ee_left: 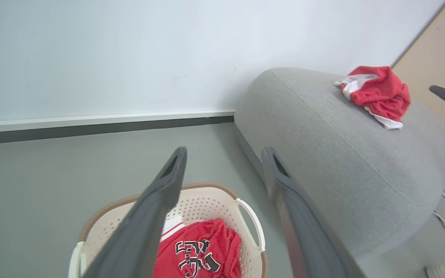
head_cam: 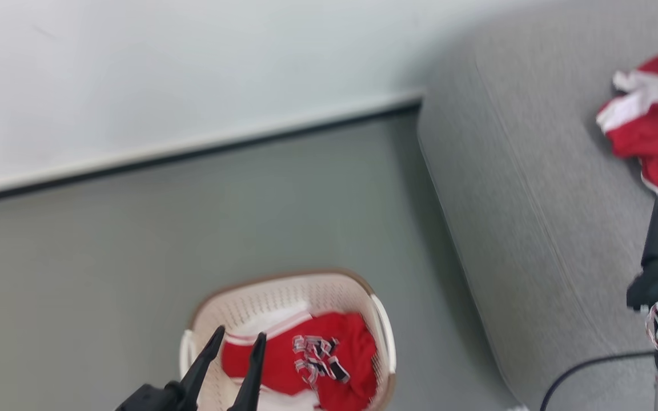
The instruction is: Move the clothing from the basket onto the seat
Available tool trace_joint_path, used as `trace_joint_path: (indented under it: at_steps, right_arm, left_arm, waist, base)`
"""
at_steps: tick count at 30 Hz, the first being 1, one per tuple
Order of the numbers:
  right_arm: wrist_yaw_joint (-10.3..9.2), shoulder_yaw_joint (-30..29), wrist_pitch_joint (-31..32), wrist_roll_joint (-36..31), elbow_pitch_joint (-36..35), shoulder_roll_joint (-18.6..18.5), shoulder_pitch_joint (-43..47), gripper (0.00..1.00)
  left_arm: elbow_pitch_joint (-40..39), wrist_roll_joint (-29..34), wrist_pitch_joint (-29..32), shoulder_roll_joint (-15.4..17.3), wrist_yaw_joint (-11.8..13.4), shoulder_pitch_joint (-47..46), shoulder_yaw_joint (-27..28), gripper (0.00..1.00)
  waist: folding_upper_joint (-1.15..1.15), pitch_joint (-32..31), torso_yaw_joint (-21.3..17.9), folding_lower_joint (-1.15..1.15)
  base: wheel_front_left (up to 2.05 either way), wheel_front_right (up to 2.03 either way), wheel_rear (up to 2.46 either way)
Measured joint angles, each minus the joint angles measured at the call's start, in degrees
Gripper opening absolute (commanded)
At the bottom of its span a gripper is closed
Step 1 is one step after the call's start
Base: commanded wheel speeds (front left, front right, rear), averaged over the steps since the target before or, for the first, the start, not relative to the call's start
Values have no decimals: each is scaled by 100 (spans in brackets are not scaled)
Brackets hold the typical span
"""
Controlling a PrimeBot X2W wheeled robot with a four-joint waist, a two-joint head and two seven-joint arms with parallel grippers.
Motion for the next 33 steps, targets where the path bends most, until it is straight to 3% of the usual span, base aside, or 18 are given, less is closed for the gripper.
trace_joint_path:
  at_steps: [8, 13, 16, 25, 33]
  right_arm:
    - [0, 226, -122, 11, -759, 299, 1076, 100]
    - [0, 676, -209, 171, -1224, 472, 1695, 100]
    - [0, 805, -294, 468, -1419, 590, 2074, 100]
    - [0, 1491, -491, 1029, -1425, 658, 2796, 100]
    - [0, 1989, -743, 1306, -1239, 664, 3202, 100]
  left_arm:
    - [368, 89, -1, -202, -3, 437, 503, 100]
    - [499, 324, -1, -191, 197, 534, 894, 100]
    - [578, 350, 0, -174, 187, 584, 1085, 100]
    - [566, 553, 0, -167, -69, 720, 1690, 100]
    - [489, 764, -1, -247, -325, 962, 2131, 100]
  waist:
    - [-1, -880, 500, 0]
    - [0, -1234, 927, 2]
    - [-1, -1413, 1167, 1]
    - [0, -1823, 1668, 2]
    - [1, -2047, 1751, 2]
  base:
    - [0, 0, 0]
    - [0, 0, 0]
    - [0, 0, 0]
    - [0, 0, 0]
    - [0, 0, 0]
